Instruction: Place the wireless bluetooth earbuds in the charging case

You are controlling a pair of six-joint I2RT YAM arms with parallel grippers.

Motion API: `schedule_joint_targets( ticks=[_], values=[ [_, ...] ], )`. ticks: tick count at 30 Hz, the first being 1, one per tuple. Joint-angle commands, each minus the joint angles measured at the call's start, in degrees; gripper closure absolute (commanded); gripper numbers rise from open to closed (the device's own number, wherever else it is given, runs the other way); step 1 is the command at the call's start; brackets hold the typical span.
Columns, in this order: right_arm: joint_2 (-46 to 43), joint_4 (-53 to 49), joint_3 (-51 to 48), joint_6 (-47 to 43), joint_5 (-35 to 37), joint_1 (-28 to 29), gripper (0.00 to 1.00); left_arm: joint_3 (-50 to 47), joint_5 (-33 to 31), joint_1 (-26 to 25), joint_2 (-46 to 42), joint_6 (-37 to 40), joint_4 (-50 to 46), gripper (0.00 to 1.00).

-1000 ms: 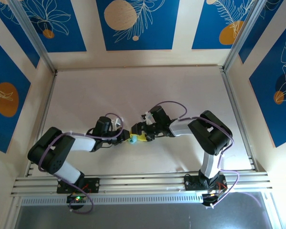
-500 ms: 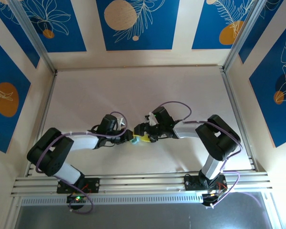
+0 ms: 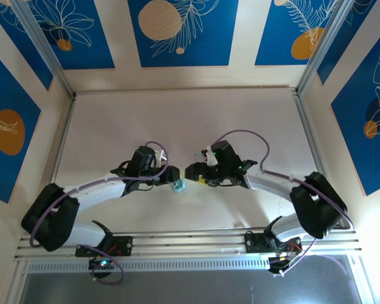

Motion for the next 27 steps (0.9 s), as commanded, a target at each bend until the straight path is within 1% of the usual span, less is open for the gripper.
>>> schedule_joint_targets(
  ticks=[1,4,6,8,10,14,18,23,27],
  values=[
    [-3.13,-8.1,0.14,-4.53,5.84,1.65,0.23,2.74,-2.98,0.02,-3.27,3.16,-5.84,0.58],
    [-4.8,-12.48,0.97,-7.17,12.16,4.67,0.23,5.04,-3.53,1.67,-5.4,6.75,-8.67,0.42],
    [-5.05,-14.89,1.75,-8.85,16.75,7.15,0.25,6.75,-5.19,2.4,-6.53,9.54,-10.41,0.3],
    [-4.74,-16.92,2.64,-9.97,21.3,9.69,0.26,7.85,-7.96,2.83,-7.58,12.06,-10.84,0.13],
    [-3.61,-18.3,3.66,-10.87,25.07,12.26,0.26,6.93,-11.33,3.01,-9.14,13.27,-8.53,0.0],
    [0.55,-20.15,6.72,-11.93,29.7,16.06,0.27,0.56,-18.09,3.2,-12.75,15.47,-0.74,0.0],
    [5.91,-22.24,10.61,-12.93,33.49,18.93,0.28,-4.96,-19.51,3.77,-16.59,15.45,3.51,0.0],
    [12.1,-24.71,15.17,-13.44,36.95,20.75,0.31,-8.04,-23.02,4.01,-21.06,16.17,3.78,0.0],
    [15.6,-27.97,18.2,-12.71,41.02,21.66,0.33,-8.16,-21.59,4.11,-20.6,15.56,4.6,0.0]
  ],
)
